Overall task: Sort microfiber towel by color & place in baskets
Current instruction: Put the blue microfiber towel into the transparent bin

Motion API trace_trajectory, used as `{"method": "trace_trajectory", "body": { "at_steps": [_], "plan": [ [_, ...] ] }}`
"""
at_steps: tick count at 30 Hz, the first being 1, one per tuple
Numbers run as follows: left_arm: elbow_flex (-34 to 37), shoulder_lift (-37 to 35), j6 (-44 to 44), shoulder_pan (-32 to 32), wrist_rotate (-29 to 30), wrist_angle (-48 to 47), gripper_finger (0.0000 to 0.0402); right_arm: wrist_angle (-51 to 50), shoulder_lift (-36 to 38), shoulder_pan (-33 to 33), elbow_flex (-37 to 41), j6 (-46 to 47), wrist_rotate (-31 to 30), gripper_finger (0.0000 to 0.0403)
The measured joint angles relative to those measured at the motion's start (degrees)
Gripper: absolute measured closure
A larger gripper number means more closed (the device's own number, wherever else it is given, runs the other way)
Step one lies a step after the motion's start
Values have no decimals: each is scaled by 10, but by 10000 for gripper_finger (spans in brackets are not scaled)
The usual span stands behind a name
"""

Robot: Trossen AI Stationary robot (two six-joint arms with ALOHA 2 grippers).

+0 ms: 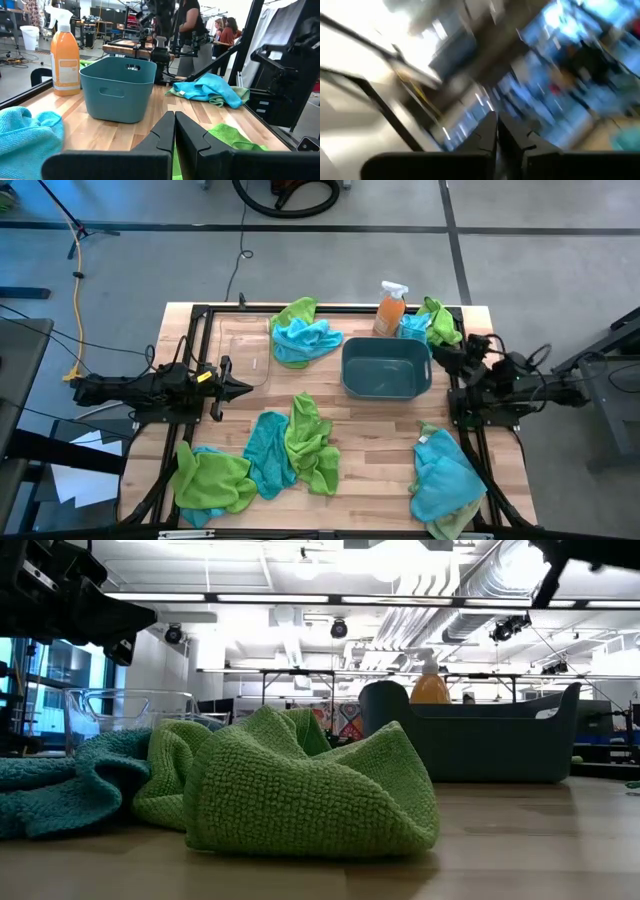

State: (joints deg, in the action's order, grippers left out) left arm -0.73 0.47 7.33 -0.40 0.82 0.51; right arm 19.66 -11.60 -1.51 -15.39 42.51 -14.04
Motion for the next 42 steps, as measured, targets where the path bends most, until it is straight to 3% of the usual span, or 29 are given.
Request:
{"method": "trace_trajectory", "body": {
  "at_steps": [5,10,14,18,23,30,36,42],
  "plan": [
    [0,0,0,0,0,0,401,-301,-146,-24,-187,33,89,326],
    [0,0,0,0,0,0,401,-527,-311,-65,-333,89,245,254],
    [0,0,0,0,0,0,401,-681,-430,-121,-406,146,340,230],
    [0,0,0,0,0,0,401,-799,-526,-189,-424,223,361,228],
    [0,0,0,0,0,0,401,-822,-600,-284,-387,331,416,228],
    [0,0,0,0,0,0,401,-813,-646,-359,-353,468,411,228],
    [0,0,0,0,0,0,401,-786,-678,-378,-353,485,406,228],
    [0,0,0,0,0,0,401,-784,-718,-387,-353,438,395,228]
  ]
}}
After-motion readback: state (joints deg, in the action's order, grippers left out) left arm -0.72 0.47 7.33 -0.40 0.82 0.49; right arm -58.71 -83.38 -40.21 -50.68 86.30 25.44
